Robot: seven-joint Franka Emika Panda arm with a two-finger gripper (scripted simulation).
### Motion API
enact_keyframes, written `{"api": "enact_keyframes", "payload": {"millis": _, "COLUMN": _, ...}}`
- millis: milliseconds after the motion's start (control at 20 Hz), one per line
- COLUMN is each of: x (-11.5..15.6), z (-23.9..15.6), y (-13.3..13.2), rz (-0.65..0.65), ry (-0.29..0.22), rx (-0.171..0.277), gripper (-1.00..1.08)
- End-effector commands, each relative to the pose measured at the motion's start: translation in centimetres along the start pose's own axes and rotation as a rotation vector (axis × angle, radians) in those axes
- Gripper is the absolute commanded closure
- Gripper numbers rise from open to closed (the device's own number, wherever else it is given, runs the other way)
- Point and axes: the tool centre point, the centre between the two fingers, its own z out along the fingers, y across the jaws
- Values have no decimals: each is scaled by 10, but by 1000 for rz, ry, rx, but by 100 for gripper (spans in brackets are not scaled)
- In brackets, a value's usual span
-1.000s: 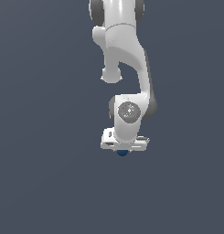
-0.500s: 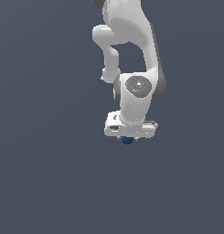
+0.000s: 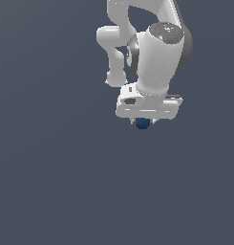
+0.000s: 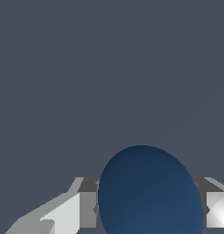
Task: Pick up the object and move it to a goal position.
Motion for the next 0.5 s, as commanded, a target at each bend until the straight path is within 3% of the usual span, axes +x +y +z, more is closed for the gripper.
{"api": "enact_keyframes", "payload": {"millis": 0, "x": -10, "z": -30, "y": -7, "rz": 0, "ry": 1, "rx": 0, "gripper": 108}}
{"api": "enact_keyframes", "payload": {"millis": 450, "x": -43, "z": -133, "y": -30, "rz": 0, "ry": 1, "rx": 0, "gripper": 108}}
